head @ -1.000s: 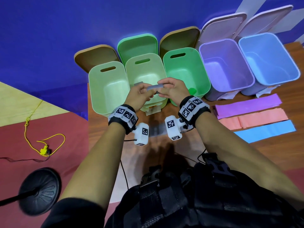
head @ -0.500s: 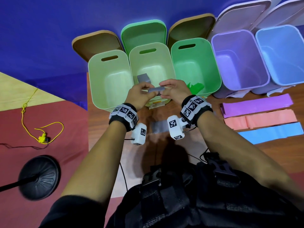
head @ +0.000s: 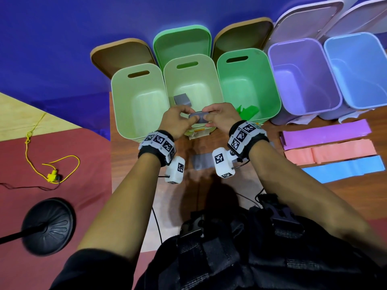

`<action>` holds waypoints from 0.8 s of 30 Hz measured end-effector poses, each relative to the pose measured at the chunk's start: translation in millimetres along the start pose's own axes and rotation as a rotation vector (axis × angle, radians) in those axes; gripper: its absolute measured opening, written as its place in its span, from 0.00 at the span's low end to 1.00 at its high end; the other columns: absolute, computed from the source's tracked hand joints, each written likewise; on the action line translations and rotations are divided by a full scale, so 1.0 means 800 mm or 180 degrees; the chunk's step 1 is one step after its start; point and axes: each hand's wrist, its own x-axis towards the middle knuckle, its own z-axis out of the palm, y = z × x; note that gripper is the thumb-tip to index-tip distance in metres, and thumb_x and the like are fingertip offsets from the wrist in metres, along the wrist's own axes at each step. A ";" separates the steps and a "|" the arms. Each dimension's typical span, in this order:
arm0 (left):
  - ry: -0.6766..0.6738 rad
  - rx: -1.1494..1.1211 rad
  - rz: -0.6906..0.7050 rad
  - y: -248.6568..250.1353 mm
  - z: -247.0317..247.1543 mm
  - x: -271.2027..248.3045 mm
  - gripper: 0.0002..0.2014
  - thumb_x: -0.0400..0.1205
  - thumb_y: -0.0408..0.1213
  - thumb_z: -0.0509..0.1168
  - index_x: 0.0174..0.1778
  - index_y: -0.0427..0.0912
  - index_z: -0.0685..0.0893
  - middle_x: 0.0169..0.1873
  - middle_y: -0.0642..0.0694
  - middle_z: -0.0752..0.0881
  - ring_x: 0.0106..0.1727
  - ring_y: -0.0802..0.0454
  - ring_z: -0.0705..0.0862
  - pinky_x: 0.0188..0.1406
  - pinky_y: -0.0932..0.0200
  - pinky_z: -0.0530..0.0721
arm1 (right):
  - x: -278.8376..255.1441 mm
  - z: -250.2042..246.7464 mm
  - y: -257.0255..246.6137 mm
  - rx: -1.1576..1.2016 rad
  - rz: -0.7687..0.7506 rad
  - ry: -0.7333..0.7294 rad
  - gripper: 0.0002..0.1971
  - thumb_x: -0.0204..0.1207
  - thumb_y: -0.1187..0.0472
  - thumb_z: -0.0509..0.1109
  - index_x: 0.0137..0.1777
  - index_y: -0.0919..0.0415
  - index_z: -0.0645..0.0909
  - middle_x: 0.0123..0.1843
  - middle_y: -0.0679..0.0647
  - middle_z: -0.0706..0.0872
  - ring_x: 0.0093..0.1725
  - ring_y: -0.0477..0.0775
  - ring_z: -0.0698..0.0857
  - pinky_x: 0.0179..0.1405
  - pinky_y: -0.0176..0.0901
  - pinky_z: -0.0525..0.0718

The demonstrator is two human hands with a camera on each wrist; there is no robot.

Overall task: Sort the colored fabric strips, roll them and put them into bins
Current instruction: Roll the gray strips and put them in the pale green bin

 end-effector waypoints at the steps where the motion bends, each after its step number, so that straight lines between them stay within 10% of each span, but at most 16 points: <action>1: 0.0021 0.0058 0.0051 0.000 -0.001 0.000 0.07 0.79 0.42 0.74 0.51 0.48 0.86 0.54 0.45 0.88 0.39 0.49 0.91 0.43 0.61 0.88 | 0.000 0.000 0.000 -0.0041 -0.0007 -0.0013 0.13 0.77 0.73 0.73 0.61 0.67 0.85 0.58 0.65 0.87 0.51 0.59 0.91 0.51 0.44 0.91; 13: 0.0194 0.0442 0.0148 -0.006 -0.008 0.001 0.08 0.78 0.44 0.73 0.48 0.45 0.90 0.37 0.54 0.87 0.40 0.50 0.86 0.49 0.49 0.90 | -0.004 0.003 -0.007 -0.0277 -0.0029 0.0043 0.10 0.76 0.71 0.74 0.55 0.61 0.88 0.50 0.56 0.88 0.45 0.59 0.91 0.54 0.54 0.91; 24: 0.0208 0.1007 0.0422 0.003 -0.009 -0.008 0.07 0.81 0.36 0.67 0.47 0.39 0.90 0.49 0.42 0.89 0.51 0.47 0.86 0.54 0.59 0.81 | -0.008 0.003 -0.006 -0.0242 -0.0087 0.0051 0.09 0.79 0.69 0.71 0.55 0.63 0.89 0.48 0.54 0.88 0.43 0.54 0.90 0.55 0.54 0.91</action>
